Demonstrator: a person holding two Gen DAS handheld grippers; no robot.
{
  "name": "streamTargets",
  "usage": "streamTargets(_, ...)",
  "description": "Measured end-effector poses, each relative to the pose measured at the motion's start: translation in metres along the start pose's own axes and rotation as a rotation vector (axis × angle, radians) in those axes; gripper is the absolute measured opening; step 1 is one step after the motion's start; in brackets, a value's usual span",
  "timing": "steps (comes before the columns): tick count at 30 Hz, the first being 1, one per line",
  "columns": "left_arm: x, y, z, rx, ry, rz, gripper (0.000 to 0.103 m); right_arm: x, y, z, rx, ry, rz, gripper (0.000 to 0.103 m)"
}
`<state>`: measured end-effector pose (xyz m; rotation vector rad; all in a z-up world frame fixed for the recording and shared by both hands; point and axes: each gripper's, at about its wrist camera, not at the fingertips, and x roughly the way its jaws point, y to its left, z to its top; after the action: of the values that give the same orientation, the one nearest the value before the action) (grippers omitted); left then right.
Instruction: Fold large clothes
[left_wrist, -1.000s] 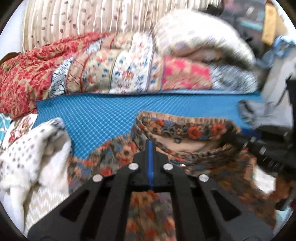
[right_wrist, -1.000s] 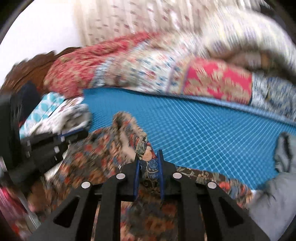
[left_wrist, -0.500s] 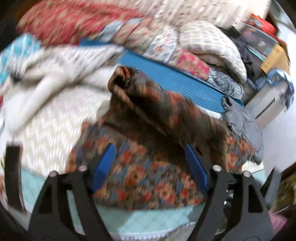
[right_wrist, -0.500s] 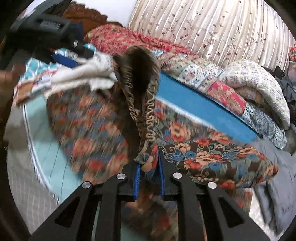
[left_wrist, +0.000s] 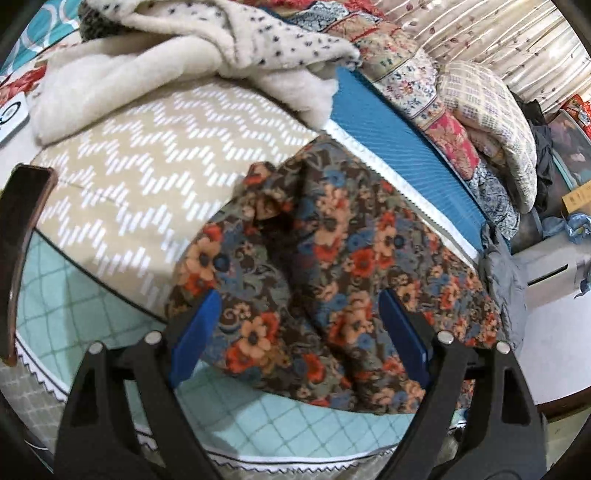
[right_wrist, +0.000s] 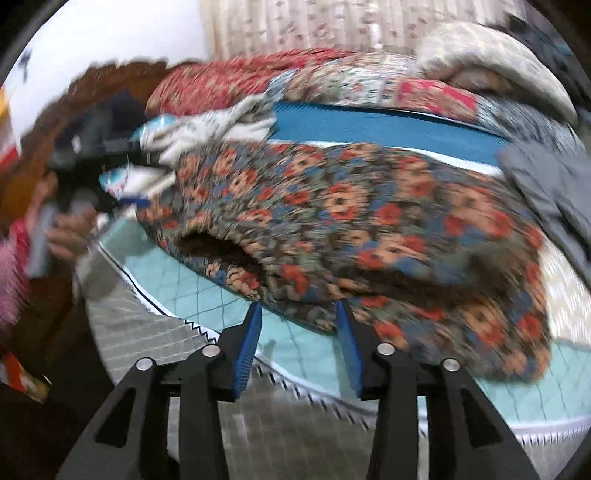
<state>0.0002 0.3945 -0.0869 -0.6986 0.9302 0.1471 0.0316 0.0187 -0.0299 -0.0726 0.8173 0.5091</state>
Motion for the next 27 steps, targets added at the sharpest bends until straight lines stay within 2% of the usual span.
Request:
streamTargets(4,0.012,-0.013,0.009,0.044,0.013,-0.009,0.084,-0.042,-0.054,0.007,0.238,-0.123,-0.025,0.038)
streamTargets(6,0.024,-0.021,0.013,0.072,0.034,-0.006,0.084,-0.051,-0.085,0.012,0.373,-0.177,-0.033,0.031)
streamTargets(8,0.041,-0.026,0.016,0.085,0.055,0.03,0.084,-0.05,-0.114,0.015,0.507,-0.184,-0.033,0.028)
streamTargets(10,0.05,-0.026,0.017,0.083,0.056,0.053,0.084,-0.04,-0.138,0.019,0.606,-0.168,0.006,0.028)
streamTargets(12,0.053,-0.027,0.017,0.081,0.04,0.062,0.081,-0.027,-0.15,0.021,0.662,-0.147,0.044,0.028)
streamTargets(13,0.052,-0.027,0.017,0.082,0.033,0.06,0.064,-0.017,-0.158,0.023,0.698,-0.129,0.084,0.028)
streamTargets(14,0.052,-0.03,0.018,0.086,0.037,0.045,0.051,-0.009,-0.163,0.024,0.728,-0.113,0.121,0.028)
streamTargets(15,0.053,-0.033,0.018,0.09,0.047,0.027,0.029,-0.005,-0.165,0.02,0.751,-0.099,0.152,0.03)
streamTargets(16,0.049,-0.036,0.018,0.098,0.049,0.005,0.009,0.002,-0.169,0.022,0.776,-0.081,0.185,0.04)
streamTargets(17,0.045,-0.039,0.017,0.102,0.047,-0.012,0.008,0.007,-0.171,0.025,0.789,-0.068,0.201,0.069)
streamTargets(18,0.038,-0.04,0.017,0.104,0.036,-0.027,0.008,0.007,-0.17,0.029,0.781,-0.064,0.202,0.076)
streamTargets(23,-0.028,-0.052,0.01,0.129,-0.047,-0.189,0.007,-0.046,-0.156,0.05,0.701,-0.191,0.232,0.077)
streamTargets(25,-0.044,-0.047,0.002,0.143,-0.072,-0.187,0.007,-0.06,-0.153,0.048,0.667,-0.199,0.198,0.077)
streamTargets(27,-0.043,-0.039,-0.004,0.144,-0.065,-0.172,0.008,-0.061,-0.153,0.038,0.641,-0.171,0.146,0.077)
